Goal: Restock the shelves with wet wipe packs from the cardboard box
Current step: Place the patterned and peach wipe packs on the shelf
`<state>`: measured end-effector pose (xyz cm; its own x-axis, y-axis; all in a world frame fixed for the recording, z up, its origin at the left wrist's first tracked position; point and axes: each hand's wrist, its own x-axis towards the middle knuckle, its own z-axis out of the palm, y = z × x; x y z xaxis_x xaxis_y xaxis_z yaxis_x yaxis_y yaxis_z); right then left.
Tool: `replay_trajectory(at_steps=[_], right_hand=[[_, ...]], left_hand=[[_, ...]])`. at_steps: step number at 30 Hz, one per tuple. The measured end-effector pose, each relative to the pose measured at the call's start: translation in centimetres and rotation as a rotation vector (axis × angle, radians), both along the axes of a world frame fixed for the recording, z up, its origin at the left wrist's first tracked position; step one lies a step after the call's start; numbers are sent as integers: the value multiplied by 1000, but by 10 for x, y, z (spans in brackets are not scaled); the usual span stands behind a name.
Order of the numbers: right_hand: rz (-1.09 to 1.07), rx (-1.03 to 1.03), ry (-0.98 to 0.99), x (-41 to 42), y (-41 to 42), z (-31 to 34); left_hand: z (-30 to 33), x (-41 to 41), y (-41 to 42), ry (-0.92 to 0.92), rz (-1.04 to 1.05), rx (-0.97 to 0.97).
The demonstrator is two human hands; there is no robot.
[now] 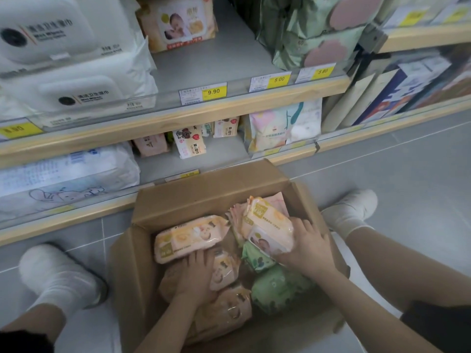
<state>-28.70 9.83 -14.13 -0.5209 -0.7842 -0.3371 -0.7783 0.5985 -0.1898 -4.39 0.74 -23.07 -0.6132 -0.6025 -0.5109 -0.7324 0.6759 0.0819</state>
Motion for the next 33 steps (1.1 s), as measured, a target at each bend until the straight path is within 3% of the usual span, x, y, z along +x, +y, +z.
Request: replay_trajectory(at_steps=[8,14,18,25,33], right_hand=[[-28,-18,-129,-6,-4,15],[1,-96,-186,-11,-11,57],[46,-226,-170,-21,-24,103],[285,-425,70,-26,-99,197],[499,-492,351,-18,-213,235]], left_hand=[[21,-2,-16,45,21,159],[86,8,-22,194,84,205],[146,20,-35,314,121,133],[237,46,-87,493,166,-54],[272,65,-155,680,243,-151]])
